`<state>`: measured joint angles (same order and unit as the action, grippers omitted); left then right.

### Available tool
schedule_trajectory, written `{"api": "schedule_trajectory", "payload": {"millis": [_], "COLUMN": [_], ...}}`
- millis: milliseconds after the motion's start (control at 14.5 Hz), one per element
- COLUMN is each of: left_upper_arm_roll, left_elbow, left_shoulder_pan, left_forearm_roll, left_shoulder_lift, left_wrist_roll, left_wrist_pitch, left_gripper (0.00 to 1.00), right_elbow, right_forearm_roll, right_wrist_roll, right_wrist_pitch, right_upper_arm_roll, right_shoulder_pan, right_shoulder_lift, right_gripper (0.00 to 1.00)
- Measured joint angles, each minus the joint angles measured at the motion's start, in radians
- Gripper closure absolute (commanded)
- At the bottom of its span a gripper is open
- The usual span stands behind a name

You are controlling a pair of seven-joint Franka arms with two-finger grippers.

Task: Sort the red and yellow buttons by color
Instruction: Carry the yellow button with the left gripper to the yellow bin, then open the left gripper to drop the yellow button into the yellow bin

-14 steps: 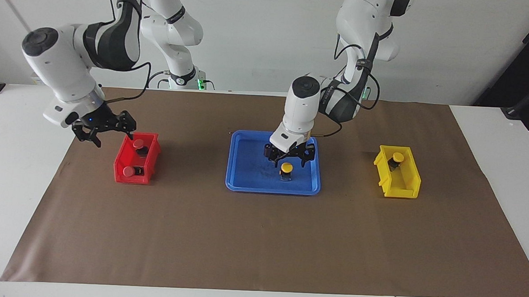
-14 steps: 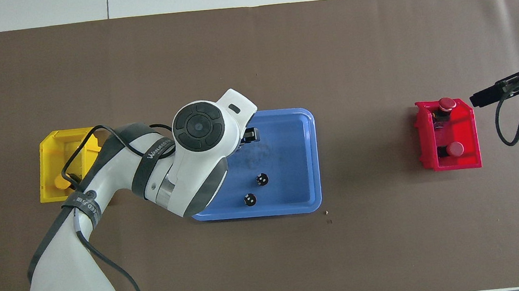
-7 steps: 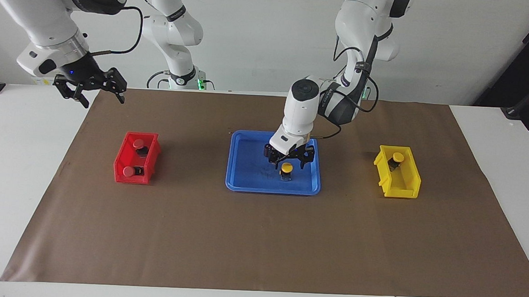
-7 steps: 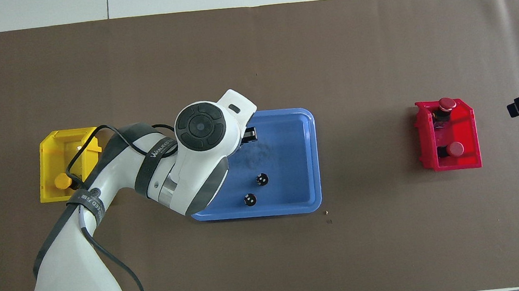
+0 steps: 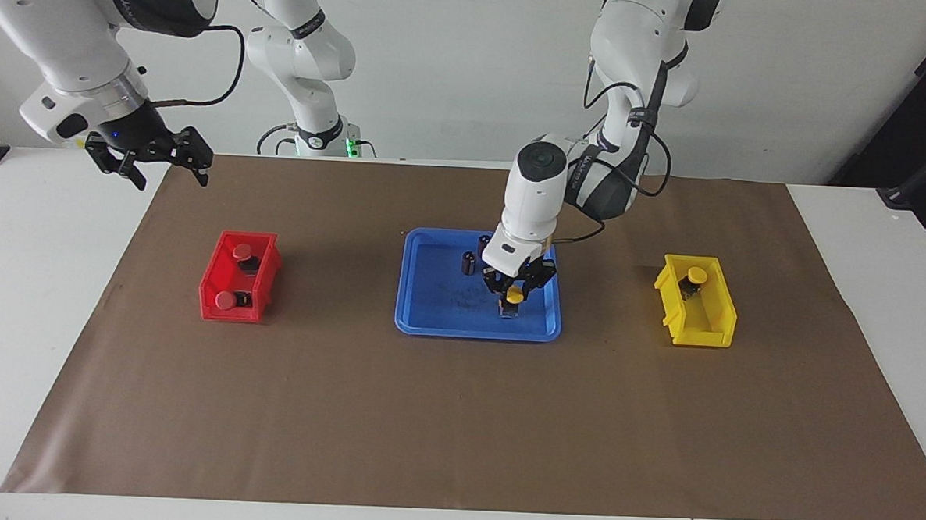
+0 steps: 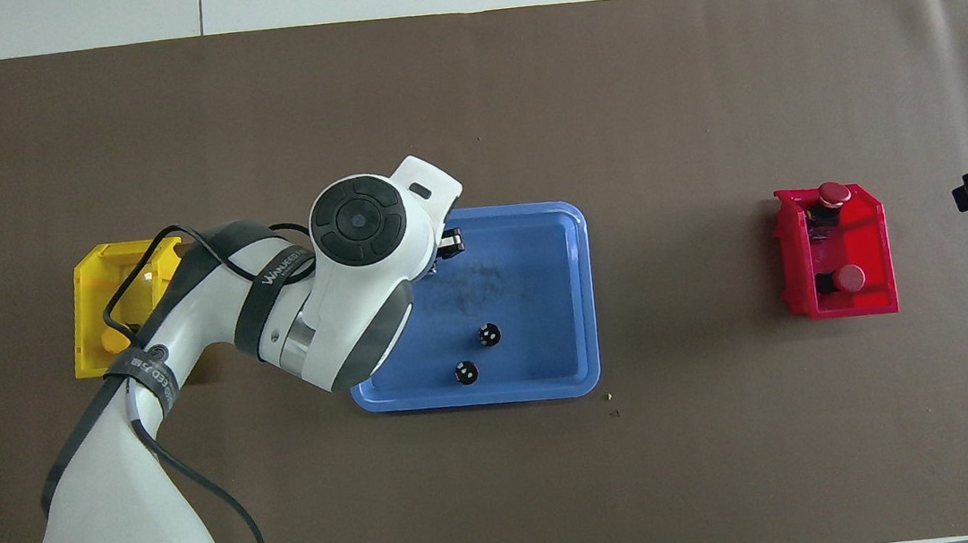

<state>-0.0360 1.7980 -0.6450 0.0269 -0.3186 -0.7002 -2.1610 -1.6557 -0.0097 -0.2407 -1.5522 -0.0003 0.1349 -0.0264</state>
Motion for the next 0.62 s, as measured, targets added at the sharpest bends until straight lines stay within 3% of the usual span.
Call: {"api": "schedule_trajectory", "payload": {"millis": [345, 621], "left_upper_arm_roll": [-0.017, -0.021], "left_elbow": [-0.098, -0.073], "left_shoulder_pan": [0.247, 0.441], "left_forearm_roll": [0.000, 0.000], "left_shoulder_lift": [0.150, 0.182], "left_wrist_roll": [0.324, 0.644], "left_wrist_pitch": [0.252, 0.280], "left_gripper": [0.99, 0.99], "right_elbow": [0.005, 0.005], "right_forearm_roll": [0.000, 0.000], "right_wrist_roll": [0.005, 0.025], "right_wrist_pitch": [0.001, 0.002], "right_upper_arm_roll": [-0.001, -0.009], "right_shoulder_pan": [0.000, 0.002], "right_shoulder_lift": [0.000, 0.000], "right_gripper": [0.00, 0.00]}}
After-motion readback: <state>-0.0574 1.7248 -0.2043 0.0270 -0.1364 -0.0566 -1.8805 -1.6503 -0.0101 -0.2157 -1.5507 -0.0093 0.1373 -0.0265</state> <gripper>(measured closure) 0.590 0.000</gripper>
